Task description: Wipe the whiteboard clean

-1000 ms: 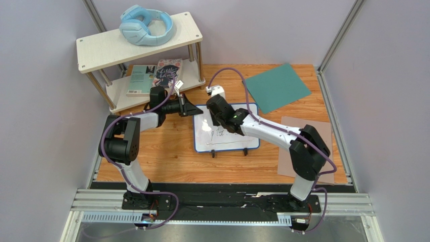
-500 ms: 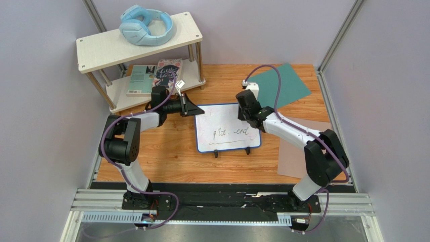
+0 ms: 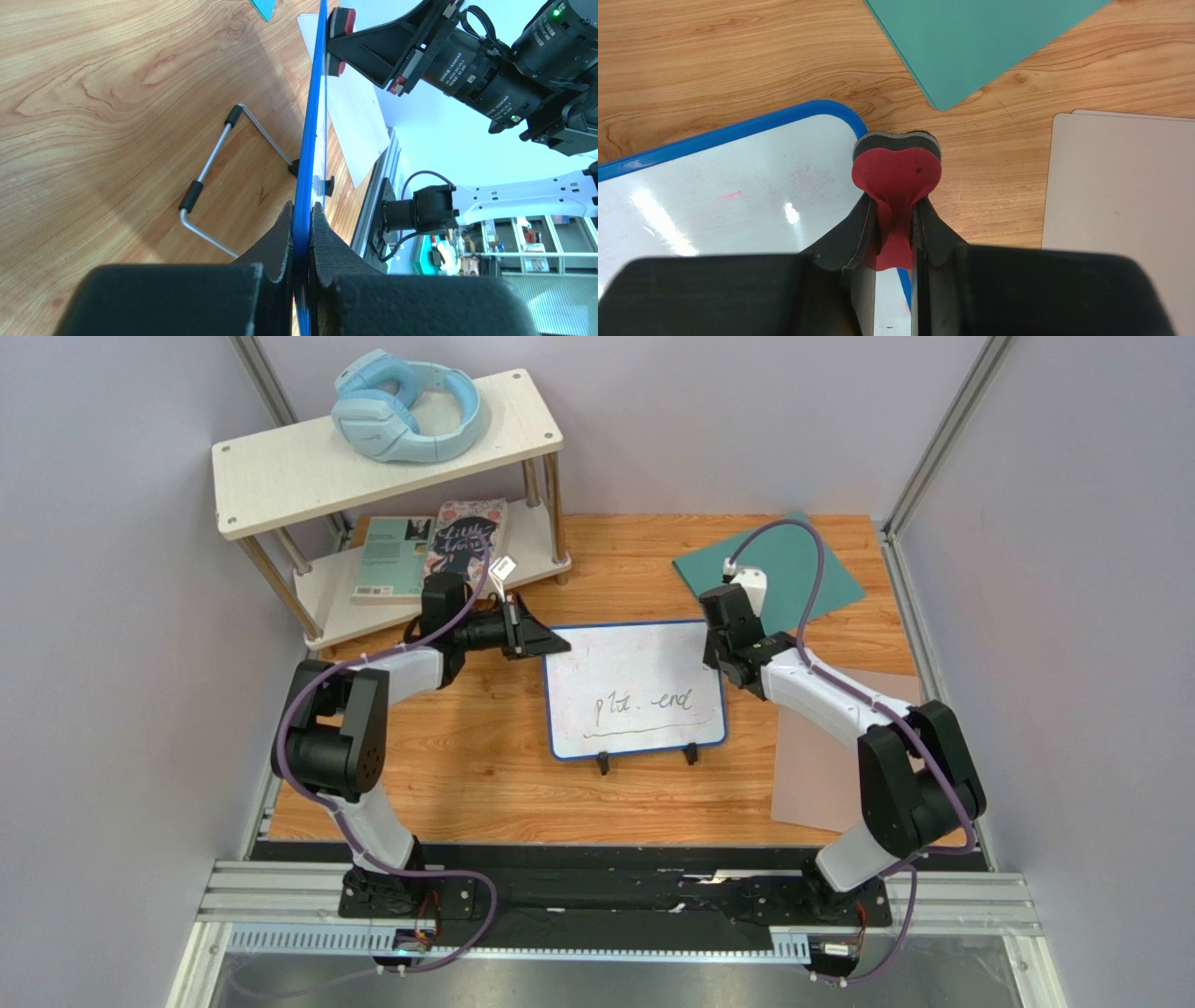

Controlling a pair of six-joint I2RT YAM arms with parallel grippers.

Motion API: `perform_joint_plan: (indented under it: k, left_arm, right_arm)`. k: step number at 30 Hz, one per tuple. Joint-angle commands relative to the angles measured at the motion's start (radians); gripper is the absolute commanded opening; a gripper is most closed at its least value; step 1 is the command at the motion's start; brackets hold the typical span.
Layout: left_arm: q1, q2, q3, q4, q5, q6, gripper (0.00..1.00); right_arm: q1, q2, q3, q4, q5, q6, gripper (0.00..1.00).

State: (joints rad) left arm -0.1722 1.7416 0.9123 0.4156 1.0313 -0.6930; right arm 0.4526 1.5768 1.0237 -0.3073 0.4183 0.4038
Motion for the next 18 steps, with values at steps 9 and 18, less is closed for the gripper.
perform_joint_plan:
  k: [9,18]
  left_arm:
    - [0.007,0.004,-0.007,-0.024,-0.079,0.211,0.0]
    - [0.01,0.006,-0.004,-0.015,-0.08,0.194,0.0]
  right_arm:
    - [0.237,0.075,-0.073,-0.125,-0.065,-0.04,0.0]
    - [0.463,0.127,0.002,-0.112,-0.078,-0.118,0.0]
